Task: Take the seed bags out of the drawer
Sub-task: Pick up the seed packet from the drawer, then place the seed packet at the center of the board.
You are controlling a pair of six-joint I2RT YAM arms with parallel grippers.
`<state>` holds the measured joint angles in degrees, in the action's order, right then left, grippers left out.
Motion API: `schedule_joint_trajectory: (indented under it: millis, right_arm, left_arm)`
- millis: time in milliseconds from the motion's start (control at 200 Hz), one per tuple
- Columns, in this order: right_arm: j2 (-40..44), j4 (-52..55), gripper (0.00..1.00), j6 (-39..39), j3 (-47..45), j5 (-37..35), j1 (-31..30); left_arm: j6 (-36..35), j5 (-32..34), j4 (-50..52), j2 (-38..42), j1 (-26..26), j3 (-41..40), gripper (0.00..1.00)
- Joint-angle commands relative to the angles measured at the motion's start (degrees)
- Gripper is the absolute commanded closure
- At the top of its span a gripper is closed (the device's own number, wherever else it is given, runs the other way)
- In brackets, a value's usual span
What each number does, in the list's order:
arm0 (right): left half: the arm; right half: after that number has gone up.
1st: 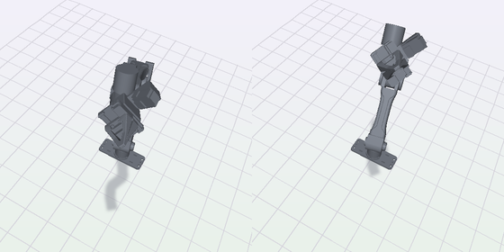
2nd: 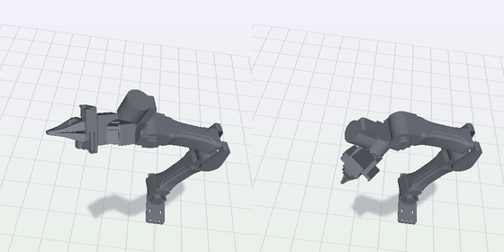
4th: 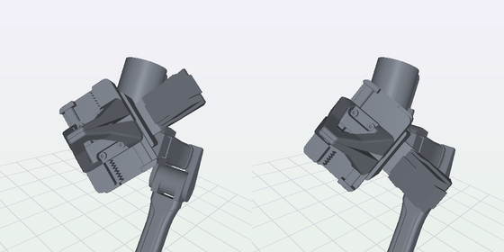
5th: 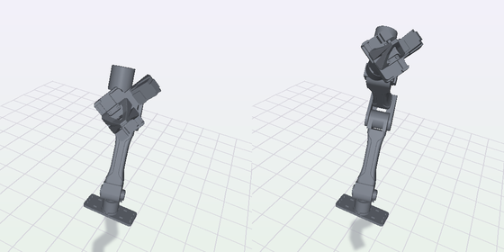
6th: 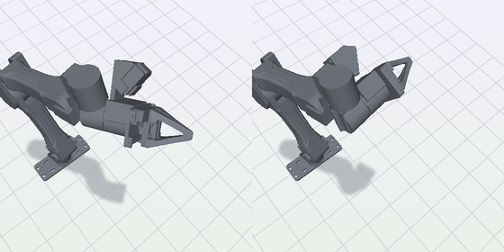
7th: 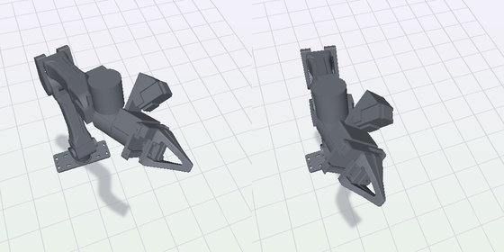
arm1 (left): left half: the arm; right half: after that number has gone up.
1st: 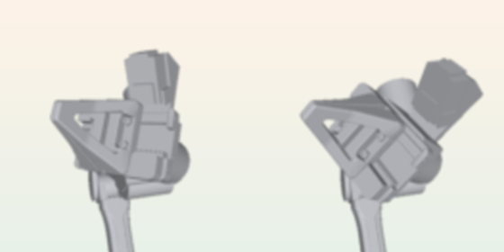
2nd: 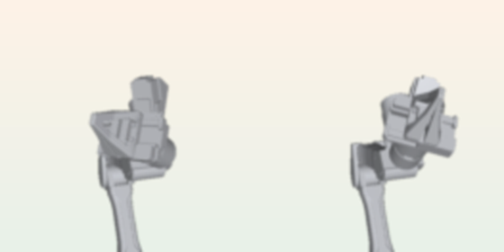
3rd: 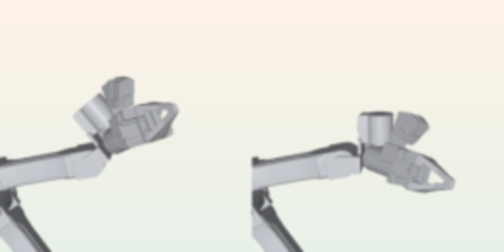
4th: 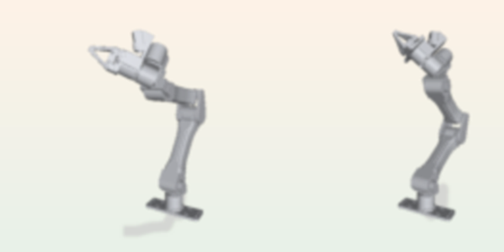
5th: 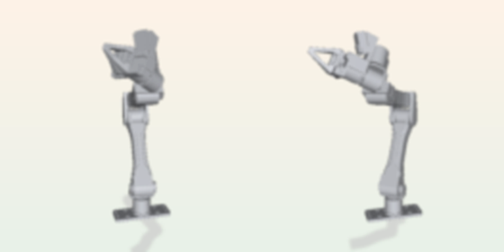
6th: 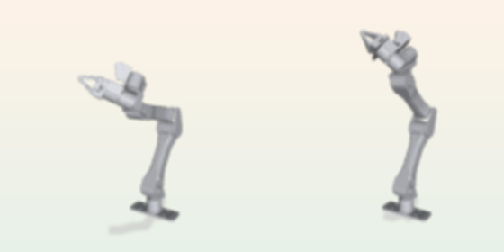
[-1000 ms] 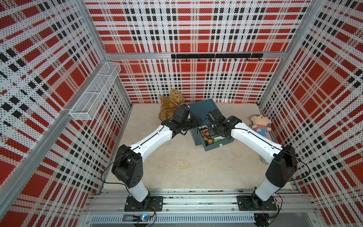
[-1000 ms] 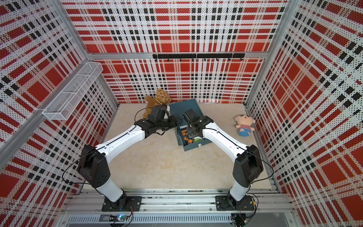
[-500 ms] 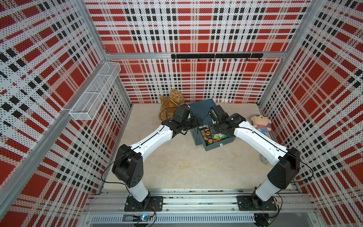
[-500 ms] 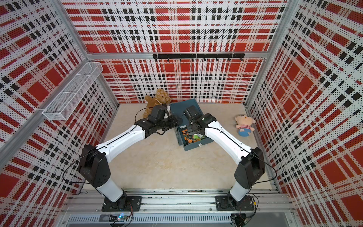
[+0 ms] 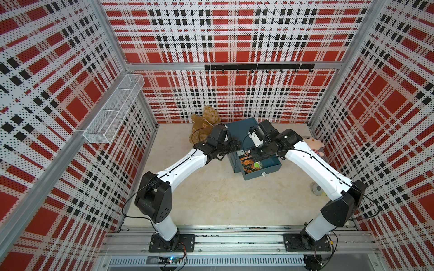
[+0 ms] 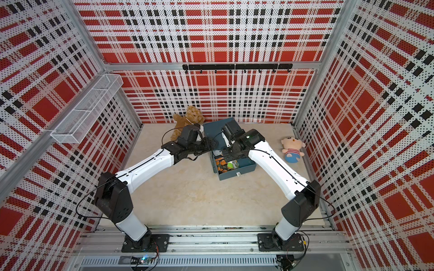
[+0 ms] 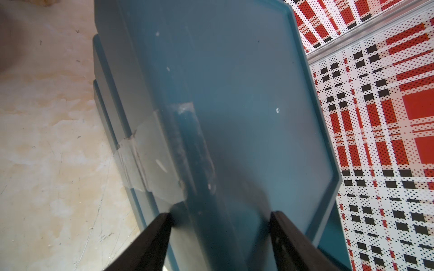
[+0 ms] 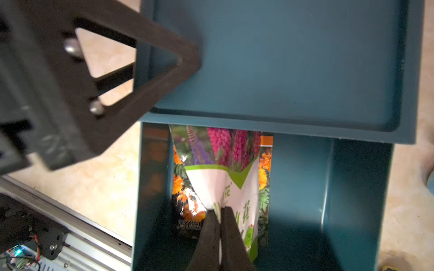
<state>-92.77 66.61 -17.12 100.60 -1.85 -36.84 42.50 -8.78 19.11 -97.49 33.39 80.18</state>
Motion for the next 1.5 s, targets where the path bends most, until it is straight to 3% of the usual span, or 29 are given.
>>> schedule_joint_trajectory:
  millis: [0, 276, 441, 546, 651, 927, 1067, 1493]
  right_arm:
    - [5.2, -2.9, 1.0, 1.7, 2.7, 1.0, -0.1]
    - [9.7, -3.3, 1.0, 3.4, 4.7, -4.3, 0.3]
    - [10.7, -3.5, 1.0, 4.8, 8.7, -14.2, 1.5]
    - [10.5, -4.2, 1.0, 6.3, 9.0, -19.4, 5.2]
    - [8.9, -5.0, 1.0, 7.0, 6.6, -19.5, 12.3]
    - [-1.1, -15.2, 1.0, 2.6, -7.1, -4.1, 31.3]
    - [-7.2, -22.8, 1.0, 1.6, -11.7, -3.4, 32.0]
    - [-25.0, -25.9, 1.0, 6.9, -6.7, -9.7, 32.3]
  left_arm:
    - [-2.1, 0.8, 8.0, -4.3, -0.4, -1.5, 0.29]
    - [-2.3, 0.3, 8.1, -4.7, -0.6, -1.3, 0.29]
    - [-2.4, 0.3, 8.0, -4.9, -0.6, -1.2, 0.29]
    - [-2.4, 0.1, 8.1, -4.9, -0.7, -1.1, 0.29]
    - [-2.5, 0.1, 8.1, -4.9, -0.9, -1.0, 0.29]
    - [-2.5, -0.2, 8.1, -4.9, -1.3, -0.4, 0.29]
    - [-2.6, -0.8, 8.1, -5.0, -1.7, -0.3, 0.29]
    - [-2.8, -2.3, 8.1, -4.3, -2.9, -1.4, 0.29]
